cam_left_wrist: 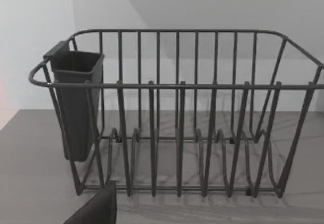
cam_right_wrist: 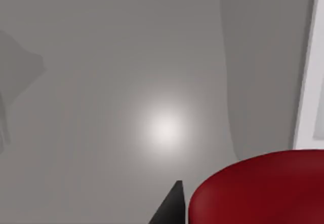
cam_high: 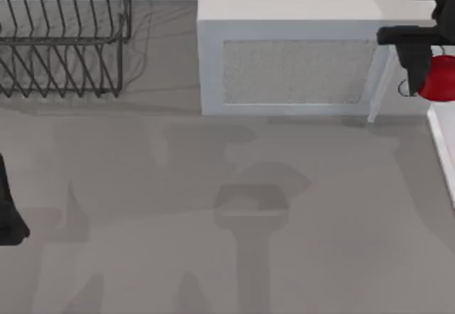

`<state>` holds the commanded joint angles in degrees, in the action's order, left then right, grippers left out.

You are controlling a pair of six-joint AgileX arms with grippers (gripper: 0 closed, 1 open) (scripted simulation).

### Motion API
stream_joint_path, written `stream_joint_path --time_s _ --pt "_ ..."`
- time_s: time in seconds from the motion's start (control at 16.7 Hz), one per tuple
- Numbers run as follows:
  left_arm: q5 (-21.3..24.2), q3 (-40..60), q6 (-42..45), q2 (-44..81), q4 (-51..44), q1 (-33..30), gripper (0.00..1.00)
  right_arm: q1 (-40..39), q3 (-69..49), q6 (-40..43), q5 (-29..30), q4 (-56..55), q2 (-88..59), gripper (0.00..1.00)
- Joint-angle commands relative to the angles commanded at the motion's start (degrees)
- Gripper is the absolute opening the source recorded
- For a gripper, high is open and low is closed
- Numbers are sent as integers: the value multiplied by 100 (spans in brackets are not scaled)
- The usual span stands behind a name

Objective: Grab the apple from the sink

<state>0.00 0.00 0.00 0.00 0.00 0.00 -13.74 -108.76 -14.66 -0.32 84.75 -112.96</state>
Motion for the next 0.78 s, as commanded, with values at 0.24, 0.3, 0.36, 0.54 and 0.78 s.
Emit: stream_joint_path --time_s 0.24,0.3,0.36,0.54,0.78 --pt "0 0 0 0 0 0 100 -1609 912 -1596 22 -326 514 0" --pt "0 0 0 0 0 0 100 -1883 1096 -1870 27 -396 616 0" --pt "0 0 0 0 0 0 100 -2092 1248 -2079 30 -455 699 0" --pt "0 0 0 0 0 0 100 -2358 1466 -2346 35 -542 819 0" --pt "0 0 0 0 0 0 100 -2339 1453 -2350 24 -530 793 0"
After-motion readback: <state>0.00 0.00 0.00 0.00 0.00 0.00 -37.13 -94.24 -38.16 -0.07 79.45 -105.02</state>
